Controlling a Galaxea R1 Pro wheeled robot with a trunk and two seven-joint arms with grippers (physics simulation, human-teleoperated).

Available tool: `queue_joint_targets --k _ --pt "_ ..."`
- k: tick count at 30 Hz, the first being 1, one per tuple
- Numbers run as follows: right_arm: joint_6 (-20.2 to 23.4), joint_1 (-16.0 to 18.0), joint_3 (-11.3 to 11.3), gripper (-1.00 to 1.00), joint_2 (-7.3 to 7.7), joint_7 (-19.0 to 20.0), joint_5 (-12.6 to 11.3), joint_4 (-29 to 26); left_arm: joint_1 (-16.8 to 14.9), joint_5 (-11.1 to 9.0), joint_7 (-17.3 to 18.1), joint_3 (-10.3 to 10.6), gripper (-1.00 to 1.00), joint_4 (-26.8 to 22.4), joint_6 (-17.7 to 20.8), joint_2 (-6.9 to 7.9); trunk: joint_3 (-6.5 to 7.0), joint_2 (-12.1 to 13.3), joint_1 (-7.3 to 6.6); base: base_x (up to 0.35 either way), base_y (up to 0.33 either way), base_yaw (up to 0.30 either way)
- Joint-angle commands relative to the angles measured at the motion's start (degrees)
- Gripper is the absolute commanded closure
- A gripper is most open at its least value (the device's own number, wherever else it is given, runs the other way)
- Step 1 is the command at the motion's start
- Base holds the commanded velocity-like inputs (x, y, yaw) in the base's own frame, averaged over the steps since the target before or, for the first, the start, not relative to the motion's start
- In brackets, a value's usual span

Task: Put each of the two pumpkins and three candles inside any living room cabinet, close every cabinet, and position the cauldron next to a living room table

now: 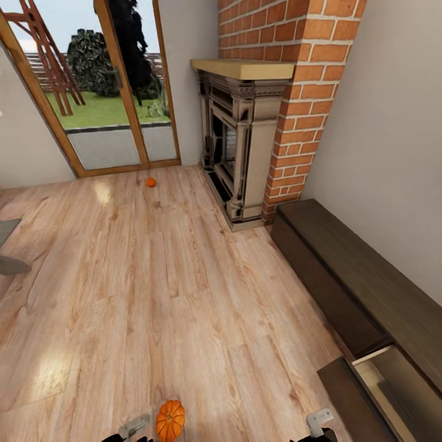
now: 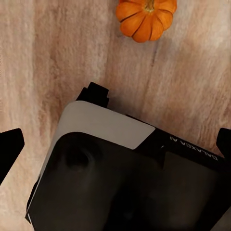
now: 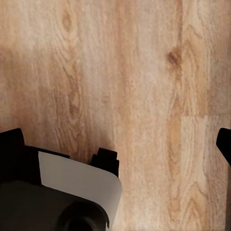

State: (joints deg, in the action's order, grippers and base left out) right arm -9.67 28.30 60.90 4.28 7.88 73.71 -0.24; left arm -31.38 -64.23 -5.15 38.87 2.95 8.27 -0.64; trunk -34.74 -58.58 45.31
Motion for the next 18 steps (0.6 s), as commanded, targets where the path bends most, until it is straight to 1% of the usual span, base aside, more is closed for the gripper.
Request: queue_joint_targets --k 1,2,3,4,5,6,7,8,10,11,12,13,14,15,16,17,18 --pt "0.0 0.0 0.0 -1.0 0.06 0.29 0.08 -0.01 0.0 0.11 0.05 0.04 -1.0 -0.05 0.0 -0.01 0.0 0.0 0.0 0.0 0.0 0.003" --pt "0.72 0.37 0.34 -1.0 0.2 18.7 -0.36 -0.37 -0.04 0.35 3.57 0.6 -1.0 -0.63 0.2 0.34 0.0 0.0 0.0 0.0 0.0 0.0" --pt "0.78 0.59 0.38 -1.0 0.2 23.24 -0.61 -0.52 -0.08 0.42 5.99 0.73 -1.0 -0.68 0.34 0.58 0.0 0.0 0.0 0.0 0.0 0.0" --pt "0.87 0.96 0.41 -1.0 0.2 28.86 -1.14 -0.68 -0.12 0.54 11.25 1.12 -1.0 -0.75 0.53 1.66 0.0 0.0 0.0 0.0 0.0 0.0" --pt "0.9 1.43 0.42 -1.0 0.17 31.54 -1.72 -0.76 -0.14 0.61 15.91 1.48 -1.0 -0.77 0.62 2.79 0.0 0.0 0.0 0.0 0.0 0.0" --pt "0.96 2.12 0.43 -1.0 0.12 33.38 -2.51 -0.78 -0.15 0.63 21.23 1.88 -1.0 -0.79 0.68 4.22 0.0 0.0 0.0 0.0 0.0 0.0" --pt "1.01 3.27 0.44 -1.0 0.07 35.07 -4.01 -0.75 -0.18 0.66 30.07 2.4 -1.0 -0.87 0.77 7.19 0.0 0.0 0.0 0.0 0.0 0.0" --pt "1.02 3.65 0.44 -1.0 0.06 35.48 -4.57 -0.73 -0.2 0.66 33.26 2.51 -1.0 -0.92 0.79 8.34 0.0 0.0 0.0 0.0 0.0 0.0" --pt "1.04 5.31 0.44 -1.0 -0.01 37.15 -6.87 -0.63 -0.24 0.67 46.44 2.85 -1.0 -1.13 0.86 12.8 0.0 0.0 0.0 0.0 0.0 0.0" --pt "1.11 6.08 0.44 -1.0 -0.03 38.32 -7.79 -0.6 -0.25 0.71 52.72 2.98 -1.0 -1.22 0.85 14.7 0.0 0.0 0.0 0.0 0.0 0.0" --pt "1.34 6.79 0.44 -1.0 -0.04 39.74 -8.42 -0.59 -0.25 0.73 58.33 3.18 -1.0 -1.26 0.78 16.17 0.0 0.0 0.0 0.0 0.0 0.0" --pt "3.25 8.48 0.46 -1.0 -0.02 42.79 -9.05 -0.6 -0.22 0.75 65.33 4.15 -1.0 -1.27 0.55 17.71 0.0 0.0 0.0 0.0 0.0 0.0" --pt "5.13 9.64 0.49 -1.0 0.0 44.69 -9.44 -0.63 -0.2 0.76 68.52 5.03 -1.0 -1.29 0.44 18.31 0.0 0.0 0.0 0.0 0.0 0.0" --pt "6.16 10.21 0.51 -1.0 0.02 45.55 -9.69 -0.65 -0.2 0.76 69.72 5.51 -1.0 -1.31 0.39 18.5 0.0 0.0 0.0 0.0 0.0 0.0" --pt "9.63 11.71 0.6 -1.0 0.07 47.99 -11.14 -0.69 -0.19 0.73 72.17 7.3 -1.0 -1.34 0.25 18.87 0.0 0.0 0.0 0.0 0.0 0.0" --pt "10.62 12.06 0.6 -1.0 0.08 48.71 -11.76 -0.7 -0.18 0.72 72.68 7.84 -1.0 -1.35 0.2 18.95 0.0 0.0 0.0 0.0 0.0 0.0" --pt "12.76 12.74 0.61 -1.0 0.13 50.86 -14.01 -0.71 -0.16 0.7 73.7 9.18 -1.0 -1.28 0.07 19.11 0.0 0.0 0.0 0.0 0.0 0.0"
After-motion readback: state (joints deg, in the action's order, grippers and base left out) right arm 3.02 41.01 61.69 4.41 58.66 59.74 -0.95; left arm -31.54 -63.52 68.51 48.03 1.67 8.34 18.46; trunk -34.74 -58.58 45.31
